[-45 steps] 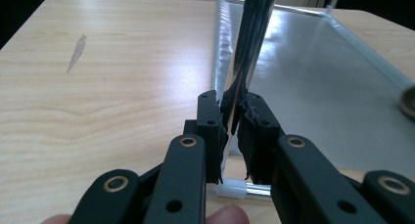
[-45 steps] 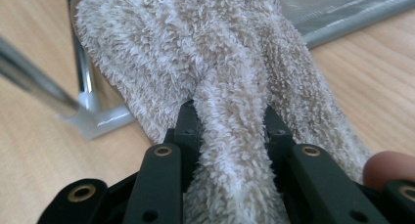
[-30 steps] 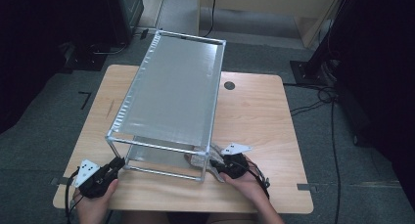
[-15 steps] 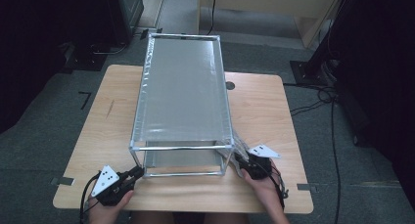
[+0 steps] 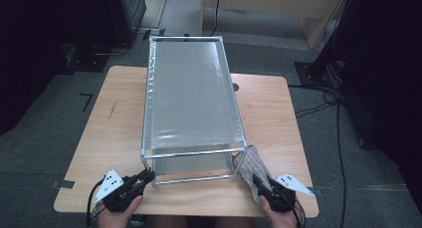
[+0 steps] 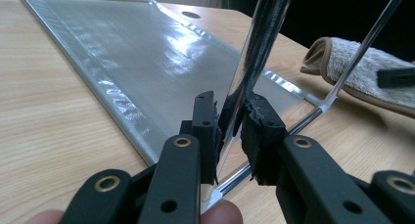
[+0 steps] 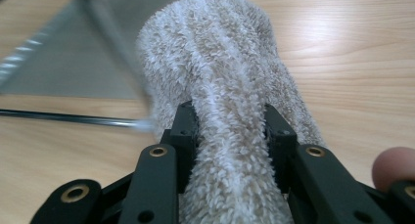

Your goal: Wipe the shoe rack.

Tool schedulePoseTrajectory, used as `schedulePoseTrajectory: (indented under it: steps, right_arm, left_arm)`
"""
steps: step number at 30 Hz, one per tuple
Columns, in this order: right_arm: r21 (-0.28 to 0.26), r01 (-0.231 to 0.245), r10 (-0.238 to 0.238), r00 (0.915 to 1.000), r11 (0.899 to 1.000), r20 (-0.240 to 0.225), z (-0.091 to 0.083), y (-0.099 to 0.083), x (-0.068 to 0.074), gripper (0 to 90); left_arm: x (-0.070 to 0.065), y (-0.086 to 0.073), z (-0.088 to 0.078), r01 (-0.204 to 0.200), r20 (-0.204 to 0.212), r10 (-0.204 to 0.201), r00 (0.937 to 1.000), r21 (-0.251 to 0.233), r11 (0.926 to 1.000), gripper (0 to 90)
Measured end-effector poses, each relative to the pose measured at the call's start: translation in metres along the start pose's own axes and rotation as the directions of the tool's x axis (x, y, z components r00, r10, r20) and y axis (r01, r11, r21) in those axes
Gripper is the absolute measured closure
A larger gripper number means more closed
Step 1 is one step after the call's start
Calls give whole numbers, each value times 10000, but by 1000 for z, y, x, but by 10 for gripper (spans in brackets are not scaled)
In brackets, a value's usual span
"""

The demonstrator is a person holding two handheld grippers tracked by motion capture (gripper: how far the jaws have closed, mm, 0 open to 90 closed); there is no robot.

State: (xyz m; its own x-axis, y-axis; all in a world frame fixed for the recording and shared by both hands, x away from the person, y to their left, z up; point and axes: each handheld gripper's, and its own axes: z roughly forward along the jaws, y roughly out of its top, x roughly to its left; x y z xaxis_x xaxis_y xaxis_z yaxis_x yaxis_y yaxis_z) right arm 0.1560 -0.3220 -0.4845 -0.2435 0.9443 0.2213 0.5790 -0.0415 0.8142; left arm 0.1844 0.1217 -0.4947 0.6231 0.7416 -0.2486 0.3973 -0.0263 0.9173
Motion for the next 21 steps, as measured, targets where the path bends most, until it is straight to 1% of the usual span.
schedulePoseTrajectory:
  steps: [1,3,5,6,9,10,11,13,14,15,16,18,19,20,21]
  right_arm:
    - [-71,-75,74,9999,9999,-69,-1,0,6,659]
    - [-147,-281,281,9996,9995,-28,-1,0,14,659]
    - [-326,-480,478,9988,9983,-73,2,1,19,660]
    - [-367,-638,637,9980,9973,-30,4,1,21,660]
    - [-613,-484,498,9985,9969,222,9,-1,29,659]
    - [-639,-381,399,9988,9972,270,9,-1,31,658]
    - [-686,-239,270,9987,9974,440,10,-2,34,656]
    - [-615,142,-98,9974,9980,718,13,-4,34,653]
    - [-502,203,-166,9973,9985,721,16,-6,33,652]
    - [-328,94,-69,9972,9994,749,20,-9,31,652]
    - [-215,95,-79,9971,9997,755,23,-11,29,653]
    - [-134,62,-52,9977,9999,681,29,-16,25,653]
    - [-53,75,-71,9975,10000,708,31,-16,25,653]
    - [-89,216,-208,9969,9997,758,33,-15,24,653]
    - [-86,187,-180,9969,9998,771,34,-13,23,654]
  left_arm:
    - [-1,0,1,-22,-5,22,10000,27,10000,774]
    - [-3,-1,5,60,28,-60,10000,-40,10000,774]
    - [-6,-3,8,256,87,-254,9996,-215,9994,771]
    - [-8,-4,9,246,118,-243,9996,-276,9993,771]
    - [-15,-6,13,-28,184,34,9998,-289,9996,777]
    - [-17,-5,14,-185,240,190,9995,-222,9996,779]
    - [-18,-5,15,-239,304,245,9992,-185,9995,781]
    - [-19,-6,16,-267,539,276,9982,-180,9995,781]
    - [-19,-6,15,-248,612,259,9978,-185,9995,780]
    - [-20,-7,15,-264,651,276,9975,-201,9994,780]
    - [-21,-7,15,-344,734,356,9967,-170,9993,781]
    - [-23,-7,15,-480,872,492,9950,-162,9987,783]
    - [-23,-8,15,-588,979,599,9934,-147,9982,784]
    - [-24,-8,16,-591,1075,604,9924,-153,9981,784]
    - [-25,-9,16,-660,1161,672,9910,-145,9977,785]
